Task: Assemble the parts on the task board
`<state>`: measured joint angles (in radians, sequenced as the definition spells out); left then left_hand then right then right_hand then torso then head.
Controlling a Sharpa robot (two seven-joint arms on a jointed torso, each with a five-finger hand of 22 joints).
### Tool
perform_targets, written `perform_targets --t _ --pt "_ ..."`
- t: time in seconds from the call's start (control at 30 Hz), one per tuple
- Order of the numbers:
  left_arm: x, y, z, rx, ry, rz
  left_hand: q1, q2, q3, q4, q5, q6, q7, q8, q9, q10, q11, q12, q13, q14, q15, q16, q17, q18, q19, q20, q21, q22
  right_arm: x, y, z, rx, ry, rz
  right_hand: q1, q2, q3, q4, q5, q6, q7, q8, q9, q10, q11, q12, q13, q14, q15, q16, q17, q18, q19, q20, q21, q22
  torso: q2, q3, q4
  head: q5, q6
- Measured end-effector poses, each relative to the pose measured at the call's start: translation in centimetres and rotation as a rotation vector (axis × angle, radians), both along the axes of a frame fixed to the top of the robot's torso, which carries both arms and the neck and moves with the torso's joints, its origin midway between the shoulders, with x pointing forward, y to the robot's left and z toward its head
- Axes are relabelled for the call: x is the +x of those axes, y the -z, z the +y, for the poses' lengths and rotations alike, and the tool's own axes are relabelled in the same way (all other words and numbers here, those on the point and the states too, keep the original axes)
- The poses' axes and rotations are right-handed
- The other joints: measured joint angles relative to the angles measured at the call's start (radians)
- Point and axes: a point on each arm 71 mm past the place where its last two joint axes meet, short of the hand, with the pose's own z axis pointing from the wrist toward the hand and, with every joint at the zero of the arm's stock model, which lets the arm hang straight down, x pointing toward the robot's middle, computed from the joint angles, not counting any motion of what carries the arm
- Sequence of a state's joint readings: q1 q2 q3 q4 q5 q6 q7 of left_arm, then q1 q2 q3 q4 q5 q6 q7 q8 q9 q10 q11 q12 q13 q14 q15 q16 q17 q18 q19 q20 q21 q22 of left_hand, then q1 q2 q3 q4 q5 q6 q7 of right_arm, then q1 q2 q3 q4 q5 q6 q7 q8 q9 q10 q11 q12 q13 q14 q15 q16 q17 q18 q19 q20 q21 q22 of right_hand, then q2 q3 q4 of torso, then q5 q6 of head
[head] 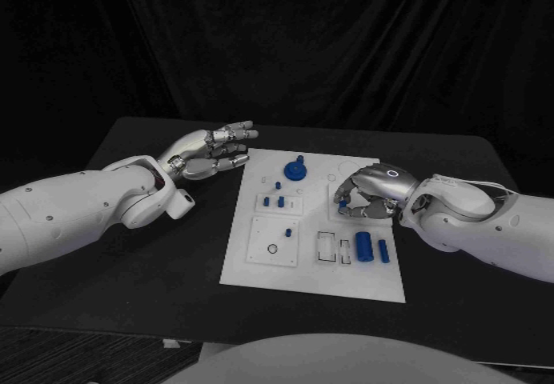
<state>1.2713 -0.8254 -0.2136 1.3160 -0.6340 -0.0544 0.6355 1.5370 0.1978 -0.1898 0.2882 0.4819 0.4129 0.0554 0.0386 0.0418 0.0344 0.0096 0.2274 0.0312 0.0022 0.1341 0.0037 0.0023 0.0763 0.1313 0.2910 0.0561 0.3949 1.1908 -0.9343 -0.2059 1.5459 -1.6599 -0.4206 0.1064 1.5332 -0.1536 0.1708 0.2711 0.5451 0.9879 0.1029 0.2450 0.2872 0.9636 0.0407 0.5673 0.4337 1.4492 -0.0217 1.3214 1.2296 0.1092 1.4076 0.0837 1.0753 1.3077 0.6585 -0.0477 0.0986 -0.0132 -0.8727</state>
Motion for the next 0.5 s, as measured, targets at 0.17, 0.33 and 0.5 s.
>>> perform_targets --t 0.17,0.33,0.5 --pt "0.0 0.1 0.0 0.0 0.0 0.002 0.0 0.0 0.0 0.0 0.0 0.01 0.002 0.0 0.001 0.0 0.0 0.0 0.0 0.0 0.0 0.0 0.0 0.0 0.0 0.0 0.0 -0.002 -0.2 0.0 -0.3 -0.001 0.003 0.001 0.007 -0.007 0.023 -0.006 -0.001 0.024 -0.003 0.03 0.025 0.016 -0.005 0.002 -0.006 0.0 -0.007 0.0 -0.004 0.0 -0.004 -0.003 0.012 0.0 -0.001 0.0 0.0 0.0 0.0" --pt "0.0 0.1 0.0 0.001 0.001 0.004 0.0 0.0 0.0 0.0 0.0 0.013 0.005 0.0 0.001 0.0 0.0 0.004 0.0 0.0 0.0 0.0 0.0 0.0 0.0 0.0 0.0 -0.002 -0.6 -0.2 -0.5 0.003 0.003 0.004 0.01 -0.011 0.034 -0.012 -0.001 0.027 -0.003 0.045 0.044 0.025 -0.006 0.002 -0.008 0.0 -0.007 0.0 -0.012 0.0 -0.004 -0.003 0.012 0.0 -0.001 0.0 0.0 0.001 0.0" --pt "0.0 0.2 0.1 0.001 0.001 0.006 0.0 0.0 0.003 -0.003 0.0 0.02 0.005 0.004 0.003 0.003 0.003 0.004 0.0 0.0 0.0 0.0 0.0 0.0 0.0 0.0 0.0 -0.003 -1.2 -0.5 -0.6 0.011 0.003 0.007 0.01 -0.011 0.039 -0.017 -0.004 0.031 -0.003 0.055 0.052 0.027 -0.005 0.002 -0.01 0.0 -0.007 0.0 -0.014 0.0 -0.006 -0.006 0.012 0.0 -0.002 0.0 -0.0002 0.001 0.0"
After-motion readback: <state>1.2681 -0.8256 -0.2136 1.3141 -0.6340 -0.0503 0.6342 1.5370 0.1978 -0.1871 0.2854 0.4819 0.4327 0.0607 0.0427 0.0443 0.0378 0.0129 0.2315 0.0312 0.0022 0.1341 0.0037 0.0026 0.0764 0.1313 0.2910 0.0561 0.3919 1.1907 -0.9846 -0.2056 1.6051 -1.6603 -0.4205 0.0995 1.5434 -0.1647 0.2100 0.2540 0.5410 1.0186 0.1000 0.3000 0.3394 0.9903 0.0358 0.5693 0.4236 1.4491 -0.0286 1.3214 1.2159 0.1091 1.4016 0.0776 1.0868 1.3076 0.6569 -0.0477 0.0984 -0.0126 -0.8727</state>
